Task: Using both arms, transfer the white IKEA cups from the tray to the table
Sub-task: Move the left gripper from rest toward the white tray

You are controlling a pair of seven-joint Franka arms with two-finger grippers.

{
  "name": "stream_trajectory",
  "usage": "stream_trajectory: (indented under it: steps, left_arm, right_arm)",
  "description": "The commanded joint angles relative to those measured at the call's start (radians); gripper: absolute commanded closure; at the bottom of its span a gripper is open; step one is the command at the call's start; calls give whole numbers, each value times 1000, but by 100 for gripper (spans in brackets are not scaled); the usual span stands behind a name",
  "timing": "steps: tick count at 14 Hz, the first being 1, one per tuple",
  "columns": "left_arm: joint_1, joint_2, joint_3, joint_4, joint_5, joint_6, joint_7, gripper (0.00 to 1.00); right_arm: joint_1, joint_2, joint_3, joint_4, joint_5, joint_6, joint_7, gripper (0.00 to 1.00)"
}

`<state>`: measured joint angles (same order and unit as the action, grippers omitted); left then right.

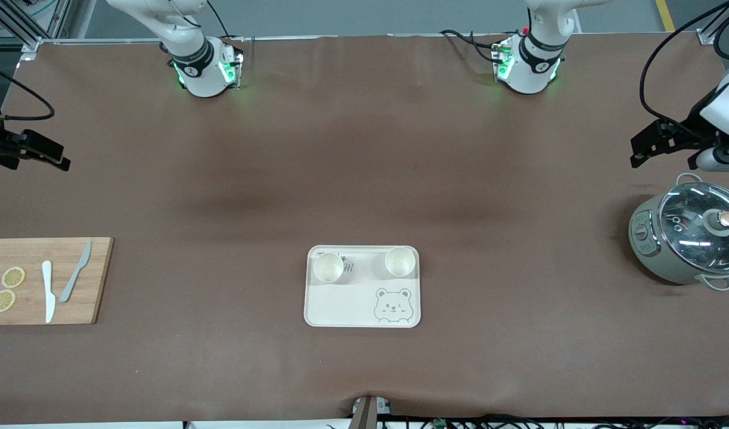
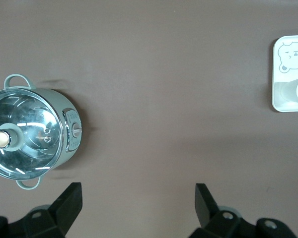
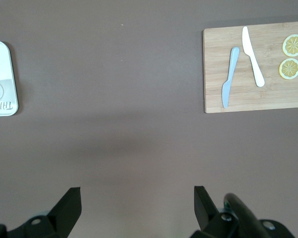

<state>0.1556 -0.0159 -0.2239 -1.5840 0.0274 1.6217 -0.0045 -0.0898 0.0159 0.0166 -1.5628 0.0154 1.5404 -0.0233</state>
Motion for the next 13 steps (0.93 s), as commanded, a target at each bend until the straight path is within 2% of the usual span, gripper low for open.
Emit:
stream_trajectory:
  steps: [1,4,7,10,13]
  left_arm:
    - [-1,13,-6,29,9,-26,-14,0]
    - [-14,27,-11,30,12,-26,-46,0]
    - [-39,103,-41,58,12,-25,-118,0]
    - [-134,181,-55,85,20,0,-317,0]
    - [-227,305,-55,168,22,39,-449,0]
  right_arm:
    - [4,7,5,12,-15,-3,2,0]
    - [7,9,6,12,-15,-3,2,0]
    - [7,10,6,12,-15,-2,2,0]
    - [7,10,6,12,-15,0,3,0]
    - [7,13,6,12,-15,1,3,0]
